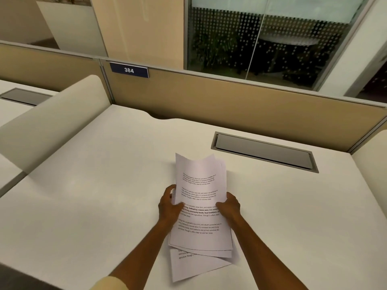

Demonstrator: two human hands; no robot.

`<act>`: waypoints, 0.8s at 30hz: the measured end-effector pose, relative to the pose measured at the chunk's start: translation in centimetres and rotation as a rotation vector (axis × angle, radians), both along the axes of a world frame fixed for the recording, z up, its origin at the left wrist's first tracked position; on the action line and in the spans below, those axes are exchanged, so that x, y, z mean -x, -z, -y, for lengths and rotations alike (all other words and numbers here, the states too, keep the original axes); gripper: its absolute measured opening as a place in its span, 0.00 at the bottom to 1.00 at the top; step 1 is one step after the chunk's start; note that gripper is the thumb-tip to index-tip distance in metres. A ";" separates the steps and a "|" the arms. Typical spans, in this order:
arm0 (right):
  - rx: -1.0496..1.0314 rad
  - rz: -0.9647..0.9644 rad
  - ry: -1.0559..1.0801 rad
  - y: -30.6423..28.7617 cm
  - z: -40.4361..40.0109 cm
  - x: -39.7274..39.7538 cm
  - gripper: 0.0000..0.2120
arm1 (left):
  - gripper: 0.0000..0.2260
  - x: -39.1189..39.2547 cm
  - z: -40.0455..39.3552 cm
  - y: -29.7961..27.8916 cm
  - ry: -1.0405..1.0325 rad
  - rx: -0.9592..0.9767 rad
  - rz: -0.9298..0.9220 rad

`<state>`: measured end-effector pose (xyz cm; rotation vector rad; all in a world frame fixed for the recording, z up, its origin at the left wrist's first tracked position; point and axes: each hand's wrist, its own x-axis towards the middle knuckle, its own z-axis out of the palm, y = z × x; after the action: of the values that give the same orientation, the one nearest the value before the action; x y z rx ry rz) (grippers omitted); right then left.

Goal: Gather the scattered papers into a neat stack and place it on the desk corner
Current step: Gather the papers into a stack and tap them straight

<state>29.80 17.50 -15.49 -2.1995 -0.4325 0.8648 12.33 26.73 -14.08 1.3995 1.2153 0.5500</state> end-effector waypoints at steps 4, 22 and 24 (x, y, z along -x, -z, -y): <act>0.007 -0.011 -0.006 0.7 0.3 0.2 0.23 | 0.39 0.5 -1.0 0.2 -0.119 0.155 0.088; -0.273 -0.214 0.015 1.1 3.0 -0.7 0.16 | 0.16 0.7 -1.8 1.2 -0.018 0.312 0.302; -0.339 -0.236 0.041 0.8 3.3 -1.3 0.15 | 0.16 0.3 -2.4 0.5 0.026 0.264 0.328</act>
<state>31.10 14.18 -16.26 -1.7684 -0.3856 0.9401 12.01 29.11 -14.63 1.0532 0.9649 0.5543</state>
